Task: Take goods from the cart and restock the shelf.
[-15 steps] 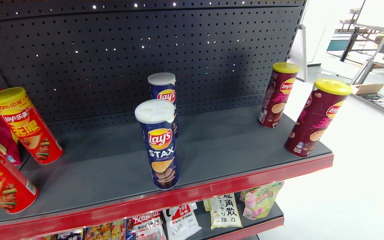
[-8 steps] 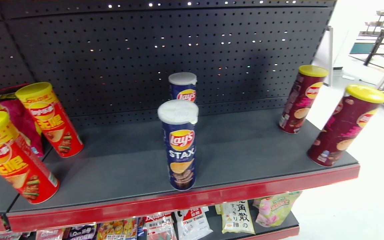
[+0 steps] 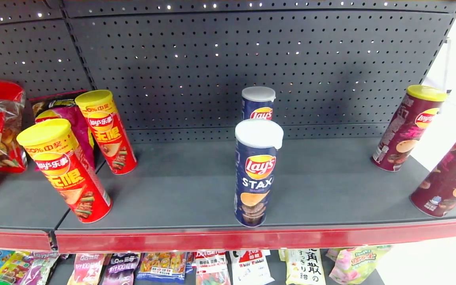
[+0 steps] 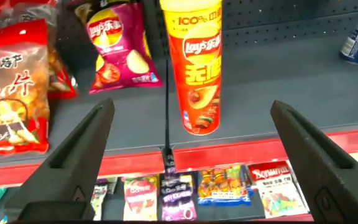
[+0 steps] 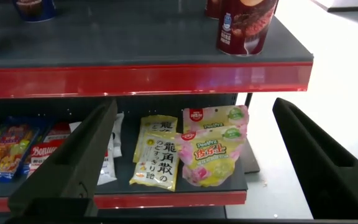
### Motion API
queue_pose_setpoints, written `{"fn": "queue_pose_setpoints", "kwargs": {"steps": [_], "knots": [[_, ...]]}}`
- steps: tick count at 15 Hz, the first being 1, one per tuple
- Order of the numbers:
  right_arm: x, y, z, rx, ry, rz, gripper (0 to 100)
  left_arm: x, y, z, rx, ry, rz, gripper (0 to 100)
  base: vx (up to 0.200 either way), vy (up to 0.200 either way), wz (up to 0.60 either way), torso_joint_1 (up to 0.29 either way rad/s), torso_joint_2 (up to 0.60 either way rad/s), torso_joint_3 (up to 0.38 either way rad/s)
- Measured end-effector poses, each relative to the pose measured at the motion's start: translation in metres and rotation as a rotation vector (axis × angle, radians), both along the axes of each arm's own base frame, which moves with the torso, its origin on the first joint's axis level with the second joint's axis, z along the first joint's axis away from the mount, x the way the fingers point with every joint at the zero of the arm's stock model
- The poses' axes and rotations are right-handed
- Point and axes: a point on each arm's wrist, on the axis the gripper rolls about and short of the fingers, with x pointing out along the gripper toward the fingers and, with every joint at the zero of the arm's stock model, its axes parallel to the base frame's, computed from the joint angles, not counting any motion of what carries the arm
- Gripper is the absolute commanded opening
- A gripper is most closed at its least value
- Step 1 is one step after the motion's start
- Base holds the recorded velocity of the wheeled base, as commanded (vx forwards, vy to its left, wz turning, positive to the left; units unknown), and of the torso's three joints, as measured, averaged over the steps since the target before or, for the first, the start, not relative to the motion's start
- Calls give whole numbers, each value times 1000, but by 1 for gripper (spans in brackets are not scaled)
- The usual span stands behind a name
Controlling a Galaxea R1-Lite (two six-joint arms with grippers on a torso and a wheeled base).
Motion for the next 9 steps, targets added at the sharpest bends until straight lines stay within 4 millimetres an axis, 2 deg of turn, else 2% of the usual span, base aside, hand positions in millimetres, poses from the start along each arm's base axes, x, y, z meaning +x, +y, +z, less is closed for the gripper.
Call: {"fn": "queue_pose_setpoints", "kwargs": {"steps": [2,4,7,9], "knots": [[0,0,0,0,0,0,100,1,-2,-2,16,8,-83,100,0,0,0,0,0,0],[0,0,0,-1,0,0,100,3,-6,-2,40,15,-253,100,0,0,0,0,0,0],[0,0,0,1,0,1,100,13,-7,1,50,48,-278,100,0,0,0,0,0,0],[0,0,0,1,0,0,100,23,-8,13,50,56,-279,100,0,0,0,0,0,0]]}}
